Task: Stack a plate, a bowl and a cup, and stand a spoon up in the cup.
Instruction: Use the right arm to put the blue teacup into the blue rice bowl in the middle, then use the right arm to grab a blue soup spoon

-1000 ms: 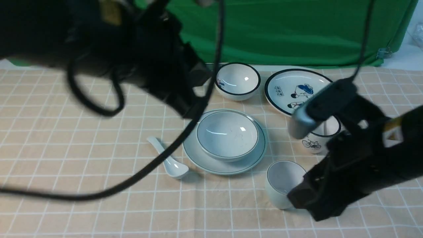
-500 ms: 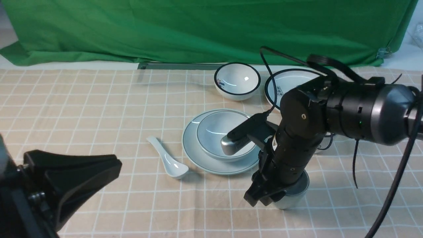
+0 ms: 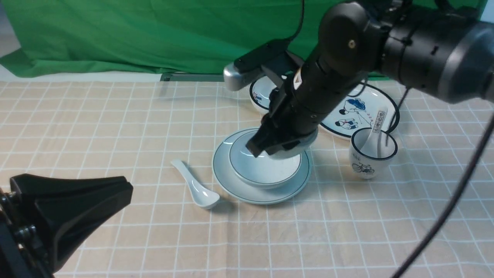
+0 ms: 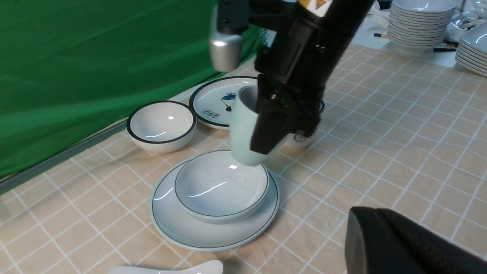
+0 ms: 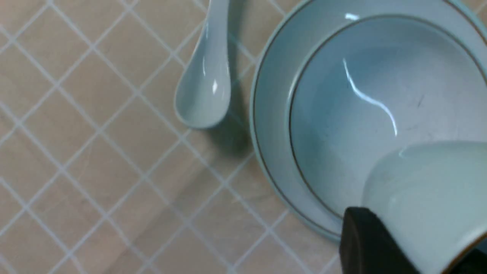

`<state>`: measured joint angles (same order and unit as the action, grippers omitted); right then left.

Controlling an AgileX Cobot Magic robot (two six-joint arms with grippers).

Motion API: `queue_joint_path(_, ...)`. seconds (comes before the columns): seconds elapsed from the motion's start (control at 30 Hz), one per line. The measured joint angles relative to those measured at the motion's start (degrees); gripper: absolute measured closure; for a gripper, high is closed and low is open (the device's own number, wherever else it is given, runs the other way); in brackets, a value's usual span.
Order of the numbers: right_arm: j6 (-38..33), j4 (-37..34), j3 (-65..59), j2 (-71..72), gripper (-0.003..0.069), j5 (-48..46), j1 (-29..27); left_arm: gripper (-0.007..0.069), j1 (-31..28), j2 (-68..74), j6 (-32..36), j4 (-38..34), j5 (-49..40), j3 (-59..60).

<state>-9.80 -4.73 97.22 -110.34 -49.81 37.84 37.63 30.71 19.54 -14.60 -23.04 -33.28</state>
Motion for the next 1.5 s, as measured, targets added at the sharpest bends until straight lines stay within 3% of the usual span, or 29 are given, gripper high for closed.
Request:
queue_joint_path(0.2,-0.33,-0.36,9.41,-12.11,0.0579,-3.56,-0.37,0.0624,0.00,0.00,0.00,0.00,0.00,0.00)
queue_joint_path(0.4,-0.11,0.36,12.81,-15.36,0.0555,-5.35,-0.64,0.0624,0.00,0.00,0.00,0.00,0.00,0.00)
queue_joint_path(0.53,0.59,0.36,13.07,-15.40,0.0463,-5.41,-0.64,0.0624,0.00,0.00,0.00,0.00,-0.25,0.00)
queue_joint_path(0.57,1.17,0.36,13.19,-15.40,0.0371,-5.53,-0.64,0.0624,0.00,0.00,0.00,0.00,-0.69,0.00)
queue_joint_path(0.63,1.39,0.36,13.19,-15.35,0.0282,-5.94,-0.64,0.0624,0.00,0.00,0.00,0.00,-1.32,0.00)
queue_joint_path(0.77,2.30,0.36,13.19,-14.52,0.0202,-6.33,-0.64,0.0624,0.00,0.00,-0.64,1.15,-2.31,0.00)
queue_joint_path(0.8,2.83,0.36,13.70,-13.33,0.0189,-6.99,-0.64,0.0624,0.00,-0.06,-3.37,3.63,-3.45,-0.29)
queue_joint_path(0.97,4.28,0.36,17.35,-7.41,0.0251,-9.63,0.74,0.0624,0.00,-0.12,-21.87,21.68,-12.76,-4.39)
queue_joint_path(1.07,3.02,-0.35,18.32,-4.99,0.0326,-9.97,4.23,0.0624,0.00,-0.37,-27.98,29.01,-17.96,-5.59)
queue_joint_path(1.17,2.07,-1.37,18.46,-7.46,0.0327,-7.45,8.52,0.0624,0.00,-0.76,-29.93,29.86,-19.82,-5.74)
queue_joint_path(1.27,1.55,-1.66,18.46,-12.12,0.0277,-3.05,10.49,0.0624,0.00,-1.40,-30.26,29.45,-20.15,-5.74)
queue_joint_path(1.37,1.41,-1.46,18.46,-17.86,0.0221,2.24,10.64,0.0624,0.00,-2.13,-30.31,29.31,-20.20,-5.78)
queue_joint_path(1.5,1.41,-1.33,19.05,-22.61,0.0209,6.38,9.62,0.0624,0.00,-2.44,-30.31,29.04,-20.26,-5.78)
